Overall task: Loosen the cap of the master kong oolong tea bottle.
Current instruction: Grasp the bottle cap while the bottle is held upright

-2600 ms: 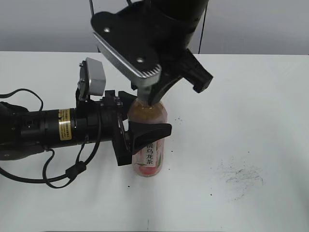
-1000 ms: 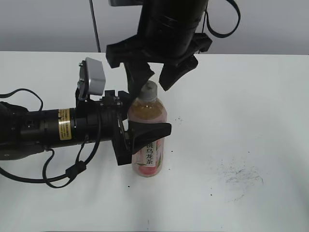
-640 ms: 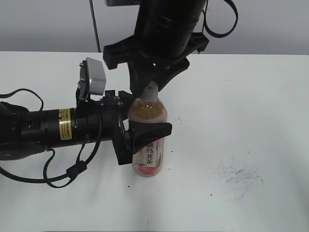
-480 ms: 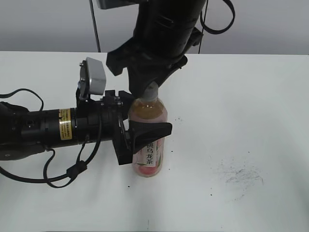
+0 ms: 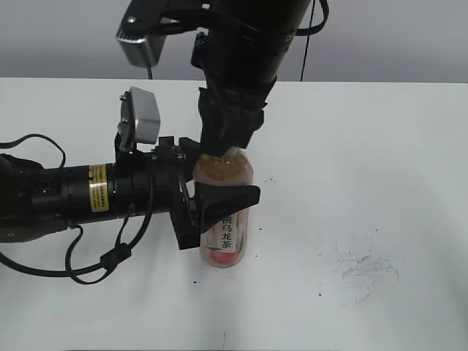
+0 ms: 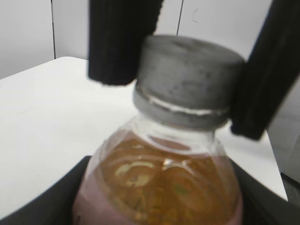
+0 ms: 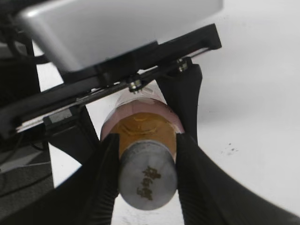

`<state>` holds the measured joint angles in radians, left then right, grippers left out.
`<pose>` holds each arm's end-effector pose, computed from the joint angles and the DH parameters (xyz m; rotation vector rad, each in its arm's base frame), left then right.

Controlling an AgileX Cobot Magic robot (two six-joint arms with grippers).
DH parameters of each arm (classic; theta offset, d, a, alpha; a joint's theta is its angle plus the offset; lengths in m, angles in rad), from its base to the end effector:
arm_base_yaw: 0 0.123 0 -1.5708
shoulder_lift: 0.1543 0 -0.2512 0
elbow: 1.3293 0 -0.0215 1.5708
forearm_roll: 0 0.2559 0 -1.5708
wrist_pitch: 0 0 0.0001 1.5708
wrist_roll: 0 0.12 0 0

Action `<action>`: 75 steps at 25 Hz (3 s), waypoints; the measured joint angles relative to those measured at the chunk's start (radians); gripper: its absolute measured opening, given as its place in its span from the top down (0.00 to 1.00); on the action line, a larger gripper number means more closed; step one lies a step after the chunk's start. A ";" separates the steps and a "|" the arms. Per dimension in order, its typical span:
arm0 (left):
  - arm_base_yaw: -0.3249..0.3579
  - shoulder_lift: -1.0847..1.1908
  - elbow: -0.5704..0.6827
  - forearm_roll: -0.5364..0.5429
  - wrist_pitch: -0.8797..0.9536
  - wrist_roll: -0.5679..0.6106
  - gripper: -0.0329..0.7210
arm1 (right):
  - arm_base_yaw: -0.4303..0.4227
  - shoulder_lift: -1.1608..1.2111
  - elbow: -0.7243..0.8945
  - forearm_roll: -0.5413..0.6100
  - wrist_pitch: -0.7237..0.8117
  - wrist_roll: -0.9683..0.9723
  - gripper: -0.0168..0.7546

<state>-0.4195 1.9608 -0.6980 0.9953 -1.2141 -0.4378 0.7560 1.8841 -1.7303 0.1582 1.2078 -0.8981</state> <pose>0.2548 -0.2169 0.0948 1.0469 1.4851 -1.0559 0.2826 0.2907 0.2383 -2.0492 1.9509 0.1910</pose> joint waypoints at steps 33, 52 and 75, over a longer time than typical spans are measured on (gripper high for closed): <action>0.000 0.000 0.000 0.007 -0.002 -0.001 0.36 | 0.000 0.000 -0.001 -0.001 0.015 -0.654 0.24; 0.000 0.000 0.000 0.007 -0.002 -0.001 0.36 | 0.000 -0.013 -0.001 0.000 0.015 0.864 0.39; 0.000 0.000 0.000 0.007 -0.002 0.000 0.36 | 0.000 -0.038 0.020 0.016 0.015 0.822 0.60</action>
<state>-0.4195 1.9608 -0.6980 1.0021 -1.2158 -0.4380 0.7560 1.8465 -1.7099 0.1742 1.2231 -0.0760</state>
